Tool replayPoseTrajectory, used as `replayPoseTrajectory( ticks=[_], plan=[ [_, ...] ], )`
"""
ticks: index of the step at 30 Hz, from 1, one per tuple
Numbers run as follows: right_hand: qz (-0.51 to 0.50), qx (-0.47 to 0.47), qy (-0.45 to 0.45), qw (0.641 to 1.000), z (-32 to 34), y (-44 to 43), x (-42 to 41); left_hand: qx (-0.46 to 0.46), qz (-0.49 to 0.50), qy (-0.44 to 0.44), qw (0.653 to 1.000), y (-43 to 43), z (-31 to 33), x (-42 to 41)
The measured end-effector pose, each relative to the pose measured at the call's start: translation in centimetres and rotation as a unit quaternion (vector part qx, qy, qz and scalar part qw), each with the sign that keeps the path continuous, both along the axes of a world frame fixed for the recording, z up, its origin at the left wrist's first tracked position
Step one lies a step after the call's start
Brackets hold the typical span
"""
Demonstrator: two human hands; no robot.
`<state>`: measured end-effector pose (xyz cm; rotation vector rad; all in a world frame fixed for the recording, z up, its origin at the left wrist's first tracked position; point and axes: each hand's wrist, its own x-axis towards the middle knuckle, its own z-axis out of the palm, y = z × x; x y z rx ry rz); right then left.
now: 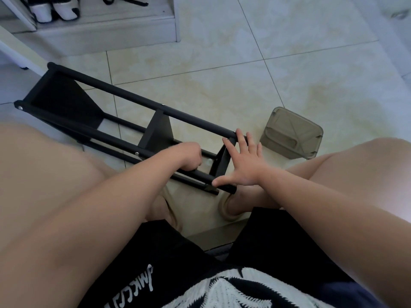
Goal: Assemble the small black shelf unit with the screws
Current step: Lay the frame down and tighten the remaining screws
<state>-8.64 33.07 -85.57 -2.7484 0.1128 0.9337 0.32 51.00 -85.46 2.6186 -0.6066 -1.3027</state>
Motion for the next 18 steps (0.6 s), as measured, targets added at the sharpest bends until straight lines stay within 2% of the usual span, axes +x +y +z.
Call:
replayPoseTrajectory(
  ticks=[3, 5, 6, 8, 11, 14, 18],
  plan=[
    [-0.075, 0.055, -0.081, 0.992, 1.5, 0.4, 1.0, -0.028, 0.06, -0.153, 0.986, 2.2, 1.4, 2.6],
    [-0.022, 0.055, -0.168, 0.984, 2.2, 1.2, 0.9, -0.061, 0.092, -0.241, 0.964, 3.9, 1.9, 4.8],
    [0.012, 0.078, -0.184, 0.98, 2.4, 1.8, 0.6, -0.062, 0.109, -0.262, 0.957, 5.0, 2.0, 5.9],
    [0.065, 0.115, -0.152, 0.979, 2.5, 3.4, -0.1, -0.042, 0.149, -0.255, 0.955, 7.1, 1.7, 7.7],
    [0.111, 0.06, -0.085, 0.988, 1.5, 5.7, -1.0, -0.079, 0.235, -0.173, 0.953, 8.9, 1.0, 8.9],
    [0.148, 0.003, -0.079, 0.986, 0.5, 6.4, -1.3, -0.105, 0.289, -0.184, 0.934, 8.5, 0.7, 8.4],
    [0.18, -0.021, -0.095, 0.979, -0.5, 5.9, -0.8, -0.061, 0.337, -0.181, 0.922, 8.2, 0.3, 7.4]
  ],
)
